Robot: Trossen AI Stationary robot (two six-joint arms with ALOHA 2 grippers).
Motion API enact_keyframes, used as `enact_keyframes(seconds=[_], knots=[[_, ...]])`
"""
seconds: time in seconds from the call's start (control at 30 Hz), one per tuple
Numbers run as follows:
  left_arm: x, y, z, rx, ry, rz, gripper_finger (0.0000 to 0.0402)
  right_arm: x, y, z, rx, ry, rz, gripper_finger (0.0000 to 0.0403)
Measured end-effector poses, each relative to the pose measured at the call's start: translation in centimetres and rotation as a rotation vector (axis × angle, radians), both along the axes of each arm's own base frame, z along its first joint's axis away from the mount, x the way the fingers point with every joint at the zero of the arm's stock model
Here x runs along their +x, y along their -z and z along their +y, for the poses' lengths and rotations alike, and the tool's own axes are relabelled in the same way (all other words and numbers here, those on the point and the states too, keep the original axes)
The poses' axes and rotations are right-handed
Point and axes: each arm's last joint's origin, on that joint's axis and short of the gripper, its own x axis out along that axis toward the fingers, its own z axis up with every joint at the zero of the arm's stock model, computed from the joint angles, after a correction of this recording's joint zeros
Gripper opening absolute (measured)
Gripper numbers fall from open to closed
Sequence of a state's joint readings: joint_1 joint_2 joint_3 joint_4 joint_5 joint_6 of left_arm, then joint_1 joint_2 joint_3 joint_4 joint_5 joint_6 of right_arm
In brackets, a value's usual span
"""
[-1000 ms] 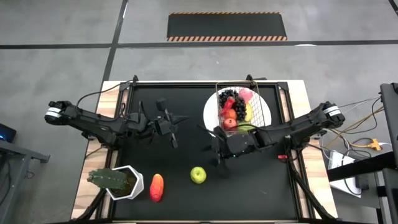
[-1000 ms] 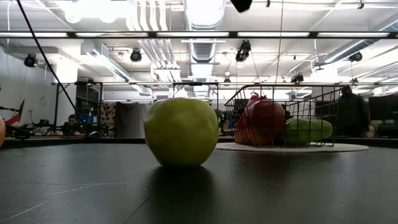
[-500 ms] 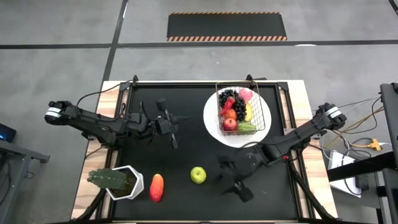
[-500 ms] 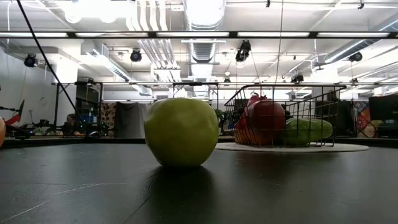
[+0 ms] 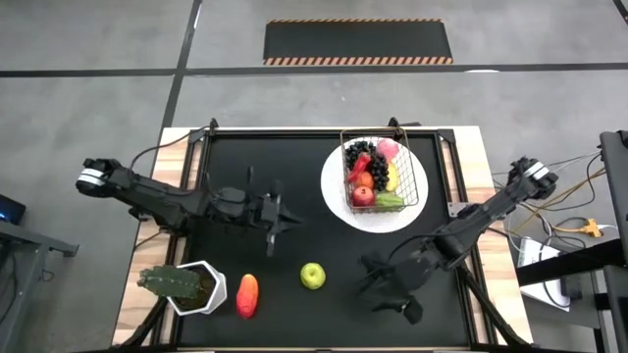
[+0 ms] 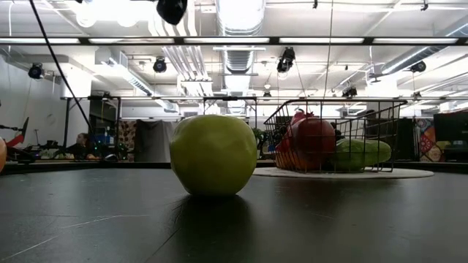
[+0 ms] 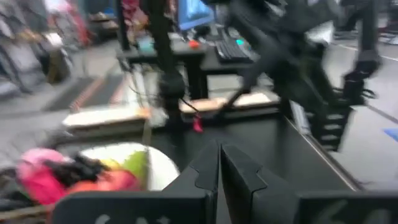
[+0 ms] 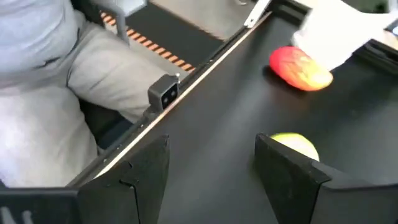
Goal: Build produce basket
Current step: Put the green apple into the wire basket
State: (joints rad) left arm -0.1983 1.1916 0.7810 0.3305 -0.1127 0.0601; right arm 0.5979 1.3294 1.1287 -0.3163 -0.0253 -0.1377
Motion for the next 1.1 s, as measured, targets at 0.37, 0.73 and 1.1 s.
enact_keyframes(seconds=[0.37,0.73,1.1], knots=[[3.5,5.8,-1.1,-0.150,-0.085,0.230,0.0000,-5.2,-0.6,-5.9,0.015,0.702,-0.190,0.0219],[9.0,10.2,2.2,-0.116,-0.282,0.360,0.0000,-7.2,0.3,-9.7,0.115,0.941,-0.232,0.0179],[7.8,6.9,-1.6,-0.246,-0.112,0.805,0.0000,-6.8,1.5,-9.4,-0.092,0.861,-0.197,0.0096]])
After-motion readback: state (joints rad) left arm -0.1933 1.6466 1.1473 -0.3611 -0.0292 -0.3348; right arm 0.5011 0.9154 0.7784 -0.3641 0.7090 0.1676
